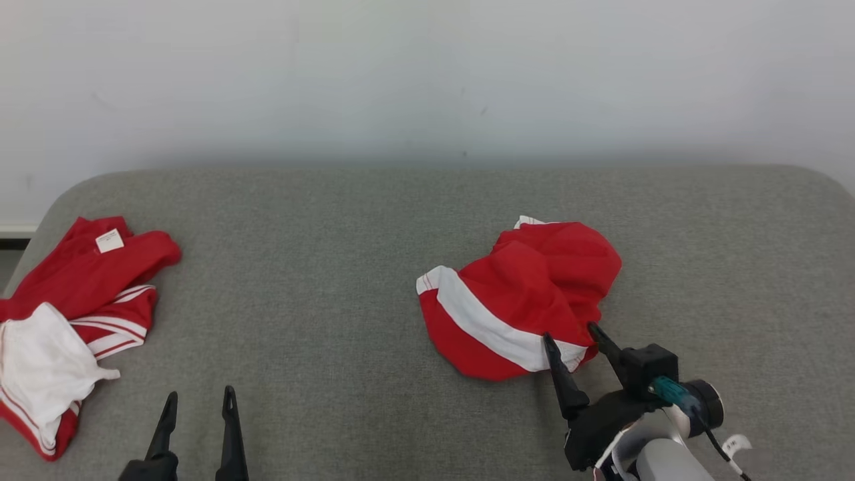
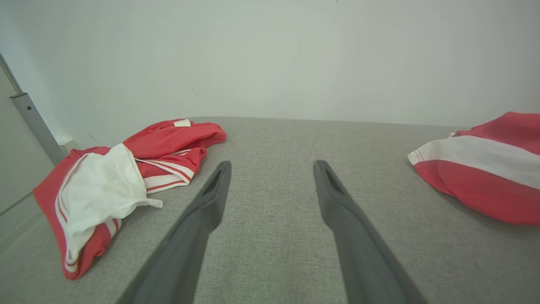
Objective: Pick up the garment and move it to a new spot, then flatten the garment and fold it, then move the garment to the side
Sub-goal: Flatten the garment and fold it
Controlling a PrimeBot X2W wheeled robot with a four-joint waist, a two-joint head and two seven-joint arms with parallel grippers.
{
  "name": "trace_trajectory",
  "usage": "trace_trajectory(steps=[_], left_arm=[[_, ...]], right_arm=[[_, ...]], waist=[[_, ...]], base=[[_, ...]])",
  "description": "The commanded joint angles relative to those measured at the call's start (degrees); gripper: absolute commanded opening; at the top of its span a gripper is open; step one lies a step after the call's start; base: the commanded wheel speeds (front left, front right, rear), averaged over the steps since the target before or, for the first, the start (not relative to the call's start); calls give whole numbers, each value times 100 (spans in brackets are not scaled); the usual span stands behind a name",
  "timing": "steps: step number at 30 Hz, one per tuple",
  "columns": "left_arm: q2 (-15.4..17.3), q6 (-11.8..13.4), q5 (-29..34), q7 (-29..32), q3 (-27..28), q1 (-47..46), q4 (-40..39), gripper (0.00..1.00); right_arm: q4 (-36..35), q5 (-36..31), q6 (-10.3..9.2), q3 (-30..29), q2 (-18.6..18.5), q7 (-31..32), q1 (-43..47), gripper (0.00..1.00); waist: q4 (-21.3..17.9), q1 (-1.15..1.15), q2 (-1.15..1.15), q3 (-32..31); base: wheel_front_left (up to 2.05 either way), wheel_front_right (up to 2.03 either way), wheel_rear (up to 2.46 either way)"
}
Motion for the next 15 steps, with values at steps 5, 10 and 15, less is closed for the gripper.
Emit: trace_trajectory(steps=[5,10,15], left_arm=[[-38,-58,-29,-85,-33,-233,165,100],[-76,-92,-34,-117,-78,-357,280,100],[-93,-90,-46,-135,-73,-362,328,100]], right_arm=[[752,-85,18,233,-110,113,-442,100],[1253,53,18,430,-100,7,-807,0],[1097,221,18,800,-18,-250,-858,0]], waist=[[216,0,0,186],[283,0,0,271],[213,0,0,237]], base=[[0,0,0],[0,0,0],[0,0,0]])
